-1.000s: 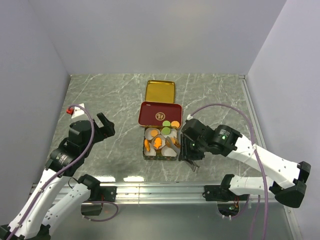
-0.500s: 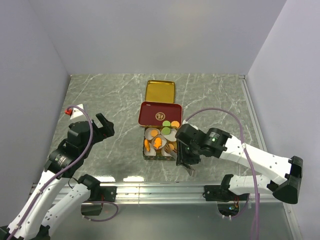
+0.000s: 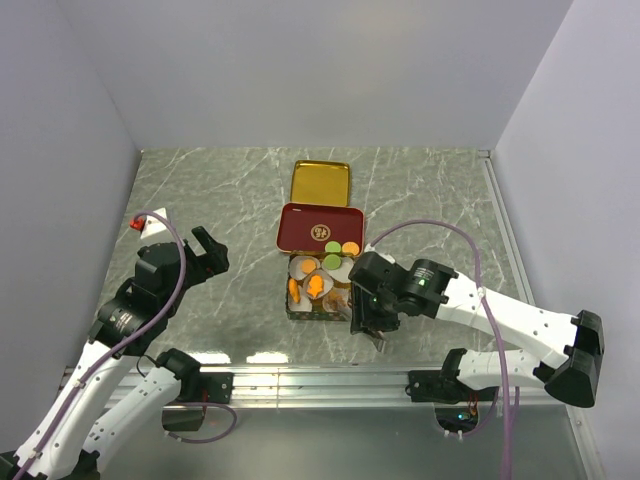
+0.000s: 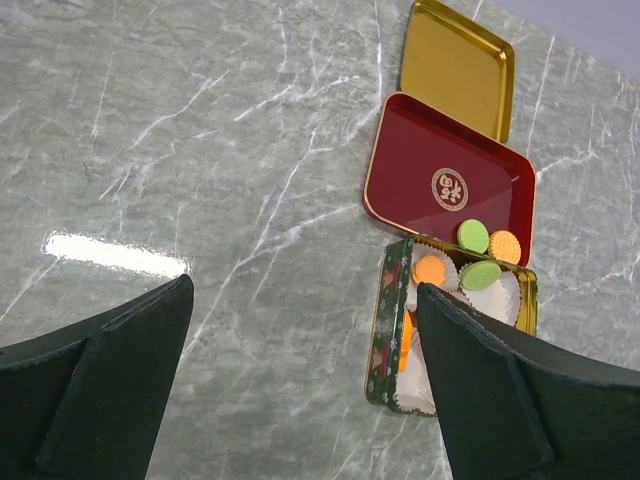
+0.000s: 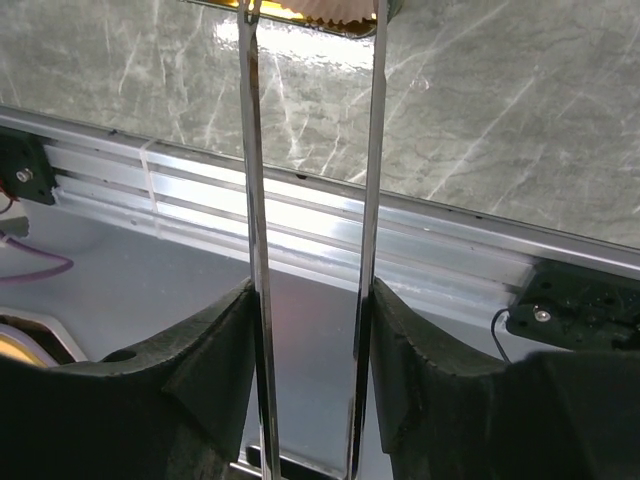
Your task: Pack the cookies
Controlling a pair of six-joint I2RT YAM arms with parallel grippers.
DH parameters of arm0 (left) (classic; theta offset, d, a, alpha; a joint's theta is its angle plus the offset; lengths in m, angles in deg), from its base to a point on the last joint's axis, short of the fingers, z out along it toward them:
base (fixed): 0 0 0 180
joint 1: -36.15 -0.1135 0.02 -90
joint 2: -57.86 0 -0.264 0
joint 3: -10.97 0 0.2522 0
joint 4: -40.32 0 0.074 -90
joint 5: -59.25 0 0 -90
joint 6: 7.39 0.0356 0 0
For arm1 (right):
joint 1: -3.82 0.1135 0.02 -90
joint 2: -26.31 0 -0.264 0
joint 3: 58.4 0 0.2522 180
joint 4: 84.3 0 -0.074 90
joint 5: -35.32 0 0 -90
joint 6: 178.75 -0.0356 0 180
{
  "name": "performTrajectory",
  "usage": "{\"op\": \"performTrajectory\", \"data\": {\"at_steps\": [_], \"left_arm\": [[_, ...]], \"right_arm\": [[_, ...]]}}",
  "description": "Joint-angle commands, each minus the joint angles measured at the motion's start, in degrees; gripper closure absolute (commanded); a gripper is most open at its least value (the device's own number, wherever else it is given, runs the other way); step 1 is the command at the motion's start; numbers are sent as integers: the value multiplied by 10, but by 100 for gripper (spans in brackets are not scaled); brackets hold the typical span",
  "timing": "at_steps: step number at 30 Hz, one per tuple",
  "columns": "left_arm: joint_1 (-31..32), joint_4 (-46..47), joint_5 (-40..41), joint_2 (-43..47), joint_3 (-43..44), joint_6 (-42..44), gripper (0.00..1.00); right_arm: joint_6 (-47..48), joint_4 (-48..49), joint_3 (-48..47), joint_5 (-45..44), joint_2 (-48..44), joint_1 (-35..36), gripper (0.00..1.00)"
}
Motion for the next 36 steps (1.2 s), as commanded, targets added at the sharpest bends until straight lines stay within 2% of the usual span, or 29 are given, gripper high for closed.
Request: {"op": "performTrajectory", "data": {"at_steps": [1, 10, 17, 28, 32, 36], "left_arm": [[3, 7, 12, 4, 2, -8, 1], [6, 5, 16, 4, 3, -11, 1], [7, 4, 17, 4, 3, -12, 1], [7, 3, 18, 6, 4, -12, 1], [7, 4, 17, 7, 3, -12, 1], [7, 4, 18, 9, 3, -12, 0]], "right_arm": [[-8, 18, 3, -11, 1, 3, 47], [-7, 16, -3, -16, 2, 4, 47], [-6, -24, -41, -42, -4, 4, 46], [24, -120, -210, -122, 29, 0, 44], [59, -134, -228, -145, 44, -33, 43], [99, -114, -214, -138, 41, -118, 43]]}}
